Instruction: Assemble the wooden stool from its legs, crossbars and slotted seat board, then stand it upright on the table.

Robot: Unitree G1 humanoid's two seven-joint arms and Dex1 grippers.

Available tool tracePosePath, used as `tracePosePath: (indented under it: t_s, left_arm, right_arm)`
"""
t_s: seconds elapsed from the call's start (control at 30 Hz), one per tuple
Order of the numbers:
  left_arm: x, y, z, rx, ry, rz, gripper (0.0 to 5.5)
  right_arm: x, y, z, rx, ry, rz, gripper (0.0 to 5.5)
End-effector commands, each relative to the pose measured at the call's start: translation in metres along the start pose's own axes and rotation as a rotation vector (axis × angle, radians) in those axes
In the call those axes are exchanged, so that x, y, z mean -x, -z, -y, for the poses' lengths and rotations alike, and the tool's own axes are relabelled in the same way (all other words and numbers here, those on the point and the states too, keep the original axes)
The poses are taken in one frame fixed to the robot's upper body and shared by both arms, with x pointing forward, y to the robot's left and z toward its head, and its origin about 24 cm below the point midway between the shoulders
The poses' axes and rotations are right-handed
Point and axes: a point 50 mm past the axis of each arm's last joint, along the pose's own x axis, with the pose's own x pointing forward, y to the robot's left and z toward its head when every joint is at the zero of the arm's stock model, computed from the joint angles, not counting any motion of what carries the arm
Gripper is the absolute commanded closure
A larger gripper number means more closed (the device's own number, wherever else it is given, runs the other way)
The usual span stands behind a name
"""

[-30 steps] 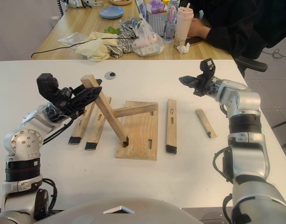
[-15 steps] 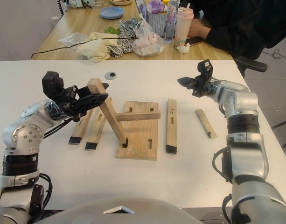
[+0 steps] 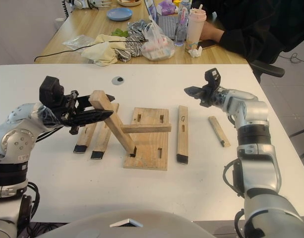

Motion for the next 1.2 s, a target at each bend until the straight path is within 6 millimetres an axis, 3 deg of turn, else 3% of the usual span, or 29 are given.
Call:
tracePosePath:
  t_s: [0.03,0.7,0.97,1.2]
  left_arm:
    - [0.006,0.012,-0.004,0.041,-0.057,-0.107,3.49]
    - [0.01,0.001,-0.001,0.029,-0.043,-0.116,3.49]
    - [0.005,0.019,0.019,0.038,0.003,-0.205,3.49]
    - [0.009,0.043,0.036,0.034,-0.058,-0.308,3.49]
  right_arm:
    - [0.0,0.0,-0.002,-0.001,-0.003,0.003,5.5]
    - [0.0,0.005,-0.005,-0.008,-0.029,-0.018,5.5]
    - [0.002,0.005,-0.005,-0.007,-0.03,-0.028,5.5]
    - [0.004,0.008,-0.004,-0.016,-0.021,-0.032,5.5]
